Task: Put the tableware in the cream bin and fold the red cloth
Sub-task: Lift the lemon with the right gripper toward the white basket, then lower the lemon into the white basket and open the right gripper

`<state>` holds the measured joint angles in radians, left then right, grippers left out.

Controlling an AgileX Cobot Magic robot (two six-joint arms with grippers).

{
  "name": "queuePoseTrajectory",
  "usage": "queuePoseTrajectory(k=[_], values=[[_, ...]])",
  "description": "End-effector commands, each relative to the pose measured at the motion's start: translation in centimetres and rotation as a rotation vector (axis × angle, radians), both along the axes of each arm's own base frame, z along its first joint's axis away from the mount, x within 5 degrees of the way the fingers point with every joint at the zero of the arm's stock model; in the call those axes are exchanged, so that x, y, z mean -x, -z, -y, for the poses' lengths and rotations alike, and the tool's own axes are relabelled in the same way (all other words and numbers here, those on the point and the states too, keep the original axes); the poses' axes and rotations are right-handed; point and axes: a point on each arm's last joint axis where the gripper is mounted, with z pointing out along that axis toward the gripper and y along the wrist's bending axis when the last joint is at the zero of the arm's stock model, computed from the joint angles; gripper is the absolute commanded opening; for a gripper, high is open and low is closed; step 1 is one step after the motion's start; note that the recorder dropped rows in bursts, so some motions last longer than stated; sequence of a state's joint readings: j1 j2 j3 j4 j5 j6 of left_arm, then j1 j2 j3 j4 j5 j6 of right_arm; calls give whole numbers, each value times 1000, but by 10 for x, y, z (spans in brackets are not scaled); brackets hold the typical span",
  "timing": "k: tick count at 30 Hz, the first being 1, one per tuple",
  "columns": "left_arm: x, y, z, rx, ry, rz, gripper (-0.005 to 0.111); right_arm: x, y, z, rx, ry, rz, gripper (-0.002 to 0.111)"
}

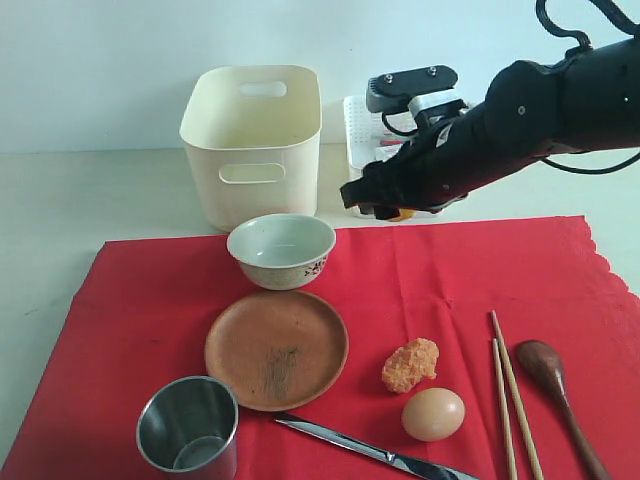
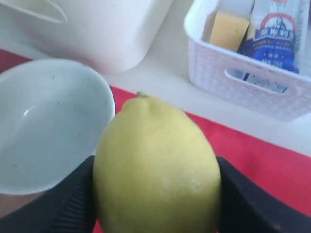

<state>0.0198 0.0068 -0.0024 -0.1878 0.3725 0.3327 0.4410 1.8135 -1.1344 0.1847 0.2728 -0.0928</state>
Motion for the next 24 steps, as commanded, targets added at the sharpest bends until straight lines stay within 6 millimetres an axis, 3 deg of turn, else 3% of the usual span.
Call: queuePoseTrajectory(k=[1,7,17,24], values=[[0,0,0,1,5,6,0,-8,-13,-1,-52,27,127,0],[0,0,0,1,5,6,0,-20,-24,7,-62,38,284,0],[0,0,0,1,5,6,0,-56,-21,45,-51,152,390,0],[0,0,0,1,5,6,0,-107,-4,26,16,73,268,0]])
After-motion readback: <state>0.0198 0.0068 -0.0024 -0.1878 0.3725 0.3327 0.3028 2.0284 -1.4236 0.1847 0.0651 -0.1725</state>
